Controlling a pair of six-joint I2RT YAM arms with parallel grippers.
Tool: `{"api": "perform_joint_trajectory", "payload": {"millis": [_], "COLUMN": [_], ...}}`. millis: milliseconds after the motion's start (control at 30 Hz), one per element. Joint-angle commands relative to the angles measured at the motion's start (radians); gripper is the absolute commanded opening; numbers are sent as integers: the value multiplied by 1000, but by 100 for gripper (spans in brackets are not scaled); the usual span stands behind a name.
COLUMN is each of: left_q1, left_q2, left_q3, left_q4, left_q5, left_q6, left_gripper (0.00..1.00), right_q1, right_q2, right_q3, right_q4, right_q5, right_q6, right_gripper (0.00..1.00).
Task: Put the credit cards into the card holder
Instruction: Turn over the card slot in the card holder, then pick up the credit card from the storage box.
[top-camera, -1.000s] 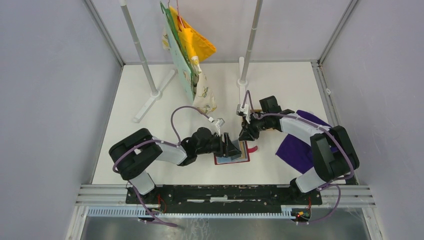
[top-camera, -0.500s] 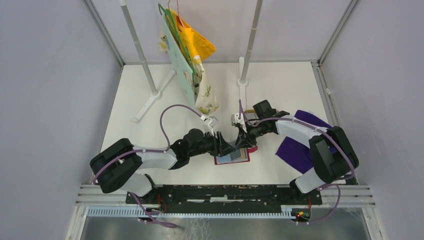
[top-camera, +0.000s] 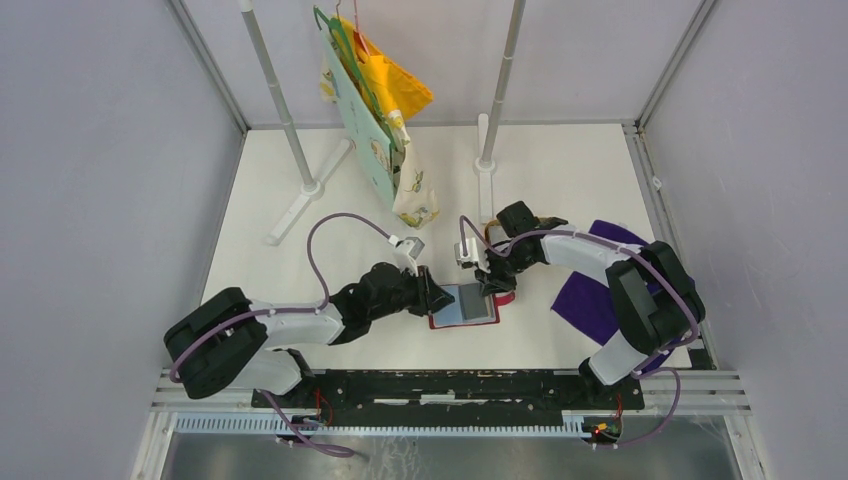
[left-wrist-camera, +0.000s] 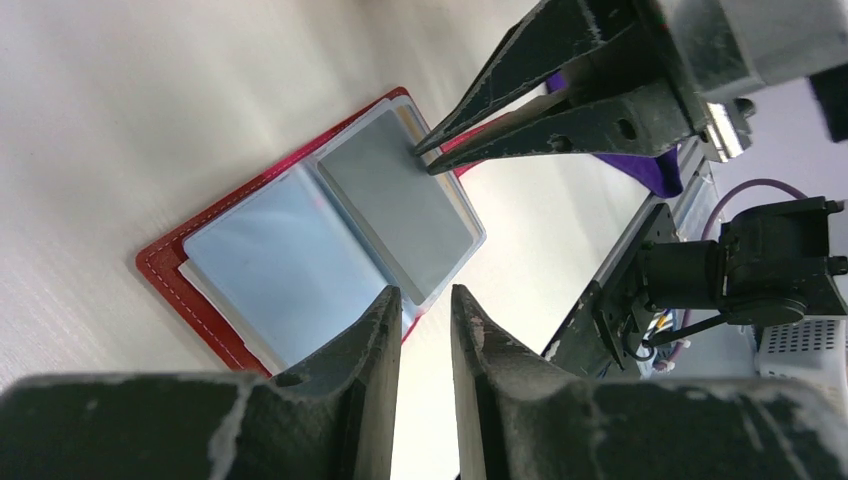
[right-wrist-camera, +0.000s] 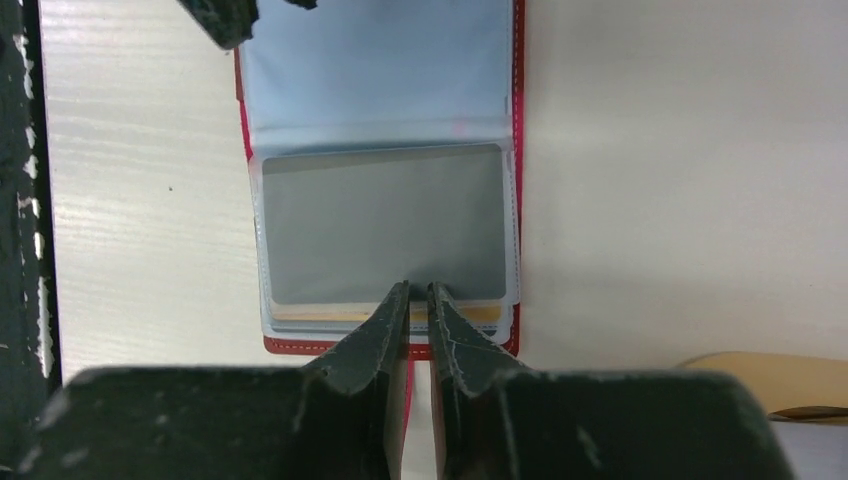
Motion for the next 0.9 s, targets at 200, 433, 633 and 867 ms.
{"api": "perform_joint_trajectory", "payload": {"millis": [200,433,633,867], "left_q1": [-3,-2,-3,-5], "left_q2": [87,183,262,317], "left_q3": [57,111,171,230], "left_q4": [14,-12,-88,-114], "left_q5": [30,20,-2,31], "left_q6": [84,101,118,133], "left_gripper": [28,20,14,15], "right_q1": [-37,-168,-199,-184], "right_q2": [-69,-229,-326,-310], "right_q3": [78,68,-69,-74], "right_q4": [-243,-245,-57,-45], "right_q5": [-186,-330,-342,-317], "right_q6": [-224,-263,-154,-166], "right_gripper": [19,20,26,26]}}
